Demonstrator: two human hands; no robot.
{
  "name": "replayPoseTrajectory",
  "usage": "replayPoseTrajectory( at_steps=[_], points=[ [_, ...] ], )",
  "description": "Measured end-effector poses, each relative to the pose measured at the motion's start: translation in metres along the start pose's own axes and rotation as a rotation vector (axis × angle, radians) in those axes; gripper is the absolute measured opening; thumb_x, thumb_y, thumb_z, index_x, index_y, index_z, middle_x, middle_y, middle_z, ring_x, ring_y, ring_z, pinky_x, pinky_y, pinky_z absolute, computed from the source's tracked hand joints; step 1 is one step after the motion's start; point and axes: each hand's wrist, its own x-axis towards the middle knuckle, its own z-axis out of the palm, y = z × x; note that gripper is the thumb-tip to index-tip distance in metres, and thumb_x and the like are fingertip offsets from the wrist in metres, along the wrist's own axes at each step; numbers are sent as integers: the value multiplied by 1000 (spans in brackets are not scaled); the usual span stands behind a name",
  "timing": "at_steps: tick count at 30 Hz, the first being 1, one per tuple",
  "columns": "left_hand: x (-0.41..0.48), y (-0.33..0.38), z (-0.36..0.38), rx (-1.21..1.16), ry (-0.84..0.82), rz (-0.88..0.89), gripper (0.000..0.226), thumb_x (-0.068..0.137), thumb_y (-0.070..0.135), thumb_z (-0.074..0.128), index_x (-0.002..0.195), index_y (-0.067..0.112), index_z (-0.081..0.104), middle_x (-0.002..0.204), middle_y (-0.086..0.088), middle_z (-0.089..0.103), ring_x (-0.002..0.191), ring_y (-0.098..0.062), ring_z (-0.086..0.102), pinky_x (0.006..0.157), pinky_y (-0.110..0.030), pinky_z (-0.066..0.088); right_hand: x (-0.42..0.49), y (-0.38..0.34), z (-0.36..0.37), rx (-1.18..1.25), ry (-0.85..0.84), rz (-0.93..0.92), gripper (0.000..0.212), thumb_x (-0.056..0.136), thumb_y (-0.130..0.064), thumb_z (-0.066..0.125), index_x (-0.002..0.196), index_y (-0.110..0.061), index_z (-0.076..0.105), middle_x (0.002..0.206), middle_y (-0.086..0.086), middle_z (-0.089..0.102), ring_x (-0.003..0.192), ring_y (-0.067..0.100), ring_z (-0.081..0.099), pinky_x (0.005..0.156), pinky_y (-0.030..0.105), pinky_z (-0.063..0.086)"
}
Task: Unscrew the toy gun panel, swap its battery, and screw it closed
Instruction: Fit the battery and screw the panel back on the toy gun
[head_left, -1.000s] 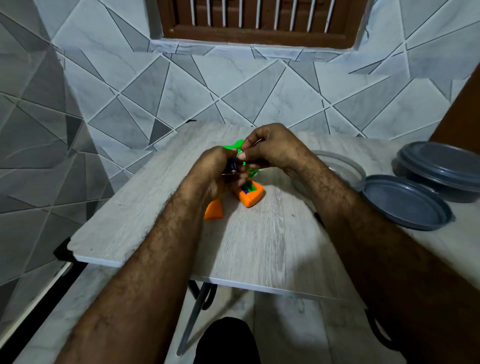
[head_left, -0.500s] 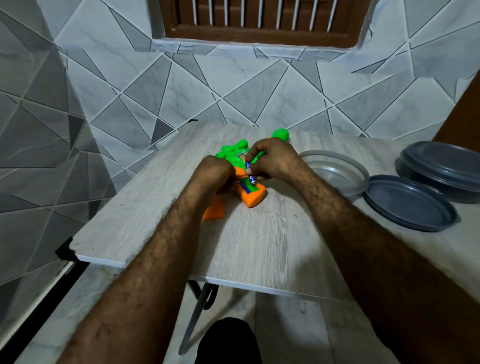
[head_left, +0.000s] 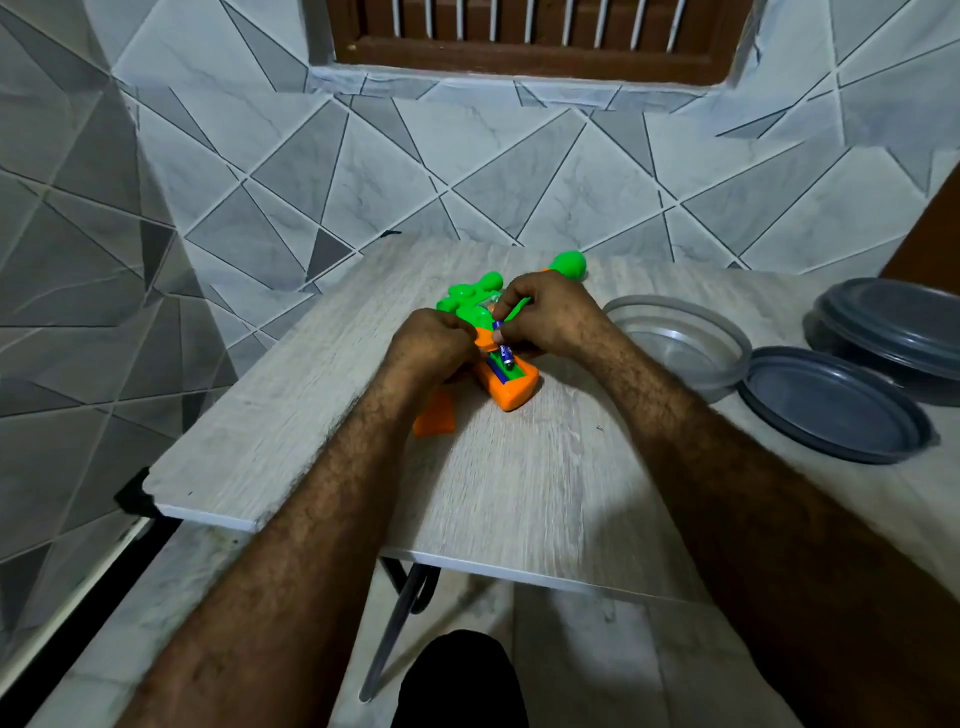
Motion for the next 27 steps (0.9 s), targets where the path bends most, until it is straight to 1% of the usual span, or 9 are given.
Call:
replayPoseTrajectory(
  at_steps=[4,9,11,13,17,22,23,25,27],
  points=[
    [-1,-4,2,-27,-24,53,28,75,17,83,102,12,75,83,-8,69,73,-18,64,76,-33,57,1,-1,-1,246,27,30,17,77,5,71,79,-11,65,66,16,66,53,23,66,59,36,61],
    [-2,-5,3,-60,23,99,8,75,18,82,74,18,74,78,-12,68,70,-19,57,70,-35,52,0,0,-5,488,-41,133,13,84,-1,72,93,1,63,74,20,67,51,16,66,58,27,61],
    [-1,-6,3,-99,53,119,11,76,16,80,69,17,72,75,-13,68,67,-20,58,67,-34,50,1,4,-5,472,-45,152,13,84,-6,73,89,1,63,76,21,67,51,15,65,57,26,60],
    [0,-6,2,-152,68,127,7,79,14,76,73,17,73,80,-15,73,71,-21,65,70,-33,55,2,9,-5,428,-36,143,12,83,-8,74,83,-1,65,77,20,67,54,16,65,60,27,60],
    [1,0,1,-272,80,103,14,81,9,69,68,14,73,69,-10,72,72,-21,71,73,-34,57,-1,11,-6,234,-19,-2,9,76,-2,78,83,-4,72,70,7,66,66,17,63,66,29,58],
    [1,5,3,-368,67,53,14,87,14,70,76,4,69,73,-13,67,65,-21,66,57,-24,54,-1,0,-6,2,13,-134,18,65,-16,87,77,-18,73,71,-3,68,73,12,65,77,33,57],
    [2,5,4,-373,53,50,15,88,14,70,82,1,70,78,-16,69,68,-22,67,59,-25,55,-1,0,-6,9,19,-133,20,65,-15,87,77,-20,72,72,-1,69,73,15,67,77,36,59],
    [3,4,5,-378,27,38,23,89,13,69,98,-8,69,93,-26,70,78,-28,67,73,-35,58,-4,-1,-5,21,7,-126,27,66,-8,84,86,-19,71,77,2,69,75,22,69,76,41,60],
    [2,1,5,-333,10,43,20,90,8,66,100,-10,69,103,-33,67,82,-31,64,87,-45,55,-7,-2,-3,-28,-16,-149,39,68,-3,81,102,-18,70,77,-5,60,77,20,64,77,37,59]
  ],
)
